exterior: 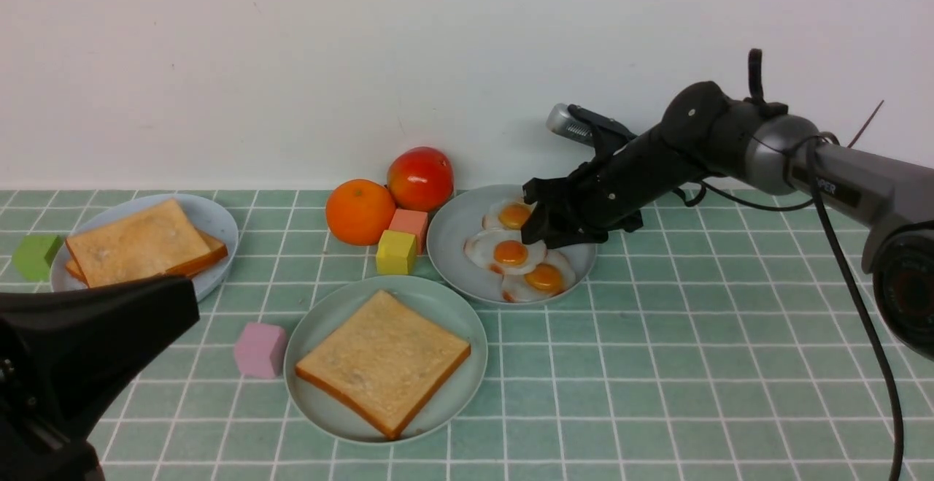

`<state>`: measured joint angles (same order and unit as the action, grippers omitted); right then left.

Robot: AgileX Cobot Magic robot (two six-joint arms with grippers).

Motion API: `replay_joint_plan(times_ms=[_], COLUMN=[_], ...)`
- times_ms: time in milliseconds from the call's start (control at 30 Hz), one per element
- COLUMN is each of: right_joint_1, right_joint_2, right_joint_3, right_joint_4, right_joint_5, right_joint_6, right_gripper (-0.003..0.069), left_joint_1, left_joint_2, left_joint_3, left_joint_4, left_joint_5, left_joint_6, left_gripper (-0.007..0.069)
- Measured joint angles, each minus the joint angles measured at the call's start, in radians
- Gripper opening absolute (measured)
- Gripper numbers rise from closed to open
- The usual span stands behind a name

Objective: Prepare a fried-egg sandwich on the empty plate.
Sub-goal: Use the right arm to grab a fried egg

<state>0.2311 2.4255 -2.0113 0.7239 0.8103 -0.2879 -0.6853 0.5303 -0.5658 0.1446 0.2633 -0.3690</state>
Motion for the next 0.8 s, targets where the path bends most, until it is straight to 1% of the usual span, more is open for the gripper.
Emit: replay_joint_plan(times_ms=[200,567,600,700,733,800], right_joint_1=[0.0,0.0,0.0,0.0,-0.001,-0.001], right_joint_2=[0.001,0.008,0.008,0.008,0.008,0.006], right_joint_3=[0.0,-0.002,-0.003,-0.004,-0.006,-0.006], right_joint_4=[0.002,0.021,0.021,0.029,0.035,0.036], right_joint_5=[0.002,0.005,0.005,0.005,0.004,0.003], right_joint_6=[-0.035,-0.039,-0.039,-0.039,-0.039,-0.039], right_gripper=[0.0246,0.0177,0.0154,0.0115,0.0087,0.0077], left_joint_1=[0.0,0.0,0.0,0.0,0.0,0.0], left_joint_2=[0.0,0.0,0.0,0.0,0.0,0.0], left_joint_3=[0.0,0.0,0.0,0.0,0.0,0.0], left_joint_4=[0.0,0.0,0.0,0.0,0.0,0.0], left_joint_5=[0.0,0.0,0.0,0.0,0.0,0.0], left_joint_6=[0.0,0.0,-0.001,-0.001,-0.001,-0.001], left_gripper=[-0.0013,-0.0013,-0.0013,-0.0013,-0.0012,-0.0011])
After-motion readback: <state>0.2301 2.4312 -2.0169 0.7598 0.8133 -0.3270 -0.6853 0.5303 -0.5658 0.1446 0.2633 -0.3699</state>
